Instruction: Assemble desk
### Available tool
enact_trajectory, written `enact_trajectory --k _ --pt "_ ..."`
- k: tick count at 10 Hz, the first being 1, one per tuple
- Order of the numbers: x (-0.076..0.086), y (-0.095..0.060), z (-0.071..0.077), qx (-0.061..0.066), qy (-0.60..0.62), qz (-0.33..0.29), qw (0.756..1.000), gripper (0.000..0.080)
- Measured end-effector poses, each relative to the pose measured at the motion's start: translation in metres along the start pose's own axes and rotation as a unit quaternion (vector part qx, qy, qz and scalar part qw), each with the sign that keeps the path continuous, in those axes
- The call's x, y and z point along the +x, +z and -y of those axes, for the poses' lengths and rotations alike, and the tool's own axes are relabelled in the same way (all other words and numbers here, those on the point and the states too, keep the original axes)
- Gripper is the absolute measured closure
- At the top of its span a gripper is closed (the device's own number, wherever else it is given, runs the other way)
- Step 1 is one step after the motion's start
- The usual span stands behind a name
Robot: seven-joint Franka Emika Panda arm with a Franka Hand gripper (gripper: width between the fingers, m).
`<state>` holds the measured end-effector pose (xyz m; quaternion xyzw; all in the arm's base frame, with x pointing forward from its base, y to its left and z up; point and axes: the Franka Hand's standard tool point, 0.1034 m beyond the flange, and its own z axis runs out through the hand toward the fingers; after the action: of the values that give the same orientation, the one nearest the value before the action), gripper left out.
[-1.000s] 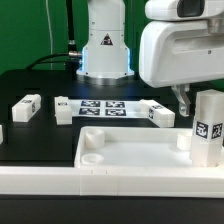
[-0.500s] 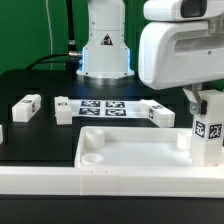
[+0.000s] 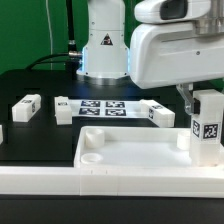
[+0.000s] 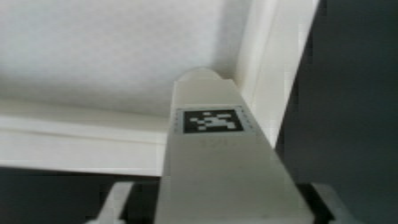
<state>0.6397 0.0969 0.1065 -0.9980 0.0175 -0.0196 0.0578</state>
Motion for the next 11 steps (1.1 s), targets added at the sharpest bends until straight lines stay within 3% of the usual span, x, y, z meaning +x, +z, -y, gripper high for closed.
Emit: enact_trajectory --k 3,7,9,11 --pt "-0.0002 0.0005 -0.0005 0.002 0.157 -0.013 0.988 0.0509" --pt "-0.0016 0.0009 0.0011 0.001 0.362 -0.012 0.932 0.0509" --pt "-0.0021 0.0010 0.0010 0.009 0.444 -0.005 0.896 0.0509" --pt "-0.0022 0.0010 0.0012 0.009 0.461 -0.004 0.888 0.0509"
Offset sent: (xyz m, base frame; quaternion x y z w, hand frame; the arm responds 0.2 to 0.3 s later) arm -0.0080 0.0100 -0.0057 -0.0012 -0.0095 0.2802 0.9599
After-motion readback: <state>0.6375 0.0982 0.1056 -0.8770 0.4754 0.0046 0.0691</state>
